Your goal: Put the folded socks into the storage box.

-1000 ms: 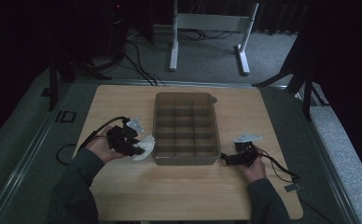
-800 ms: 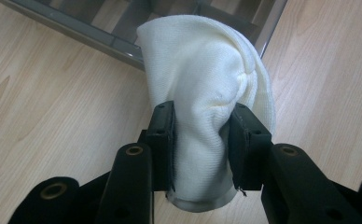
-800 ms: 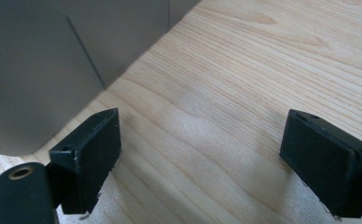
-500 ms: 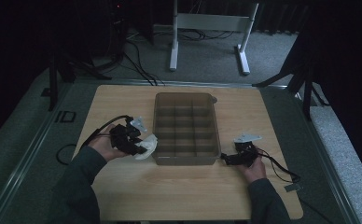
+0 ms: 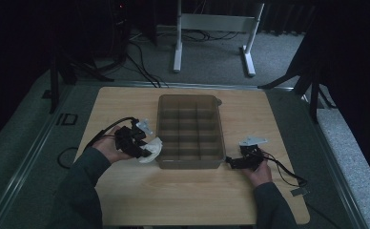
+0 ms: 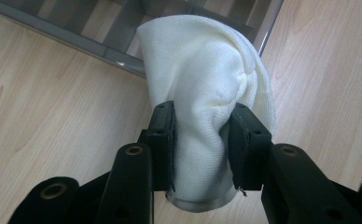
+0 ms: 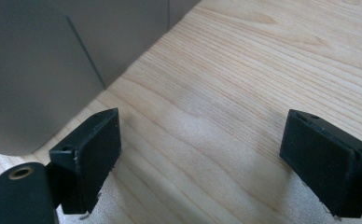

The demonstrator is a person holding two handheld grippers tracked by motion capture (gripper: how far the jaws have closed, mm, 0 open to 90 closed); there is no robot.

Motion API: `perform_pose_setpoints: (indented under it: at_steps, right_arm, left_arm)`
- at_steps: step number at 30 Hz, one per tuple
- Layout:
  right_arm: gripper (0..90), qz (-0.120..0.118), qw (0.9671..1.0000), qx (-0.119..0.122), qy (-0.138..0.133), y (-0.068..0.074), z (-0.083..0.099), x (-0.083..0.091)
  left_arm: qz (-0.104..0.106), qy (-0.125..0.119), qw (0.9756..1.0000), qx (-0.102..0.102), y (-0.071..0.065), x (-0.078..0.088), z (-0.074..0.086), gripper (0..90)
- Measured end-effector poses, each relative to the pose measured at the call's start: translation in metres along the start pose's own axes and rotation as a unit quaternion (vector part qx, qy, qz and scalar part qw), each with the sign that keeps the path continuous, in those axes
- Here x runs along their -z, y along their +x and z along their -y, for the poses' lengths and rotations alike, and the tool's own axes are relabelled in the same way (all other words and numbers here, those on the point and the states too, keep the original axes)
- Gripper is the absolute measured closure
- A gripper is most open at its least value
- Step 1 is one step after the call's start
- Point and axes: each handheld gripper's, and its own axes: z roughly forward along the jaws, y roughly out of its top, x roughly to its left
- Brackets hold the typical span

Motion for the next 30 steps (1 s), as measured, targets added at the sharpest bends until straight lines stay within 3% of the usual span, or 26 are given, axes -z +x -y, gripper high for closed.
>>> perform_pose_setpoints:
  at_steps: [30]
  right_arm:
    - [12.1,0.0,1.0,0.0,0.0,0.0,0.0,0.0]
  left_arm:
    - [0.01,0.008,0.9998,-0.018,0.002,-0.006,-0.019,65.4]
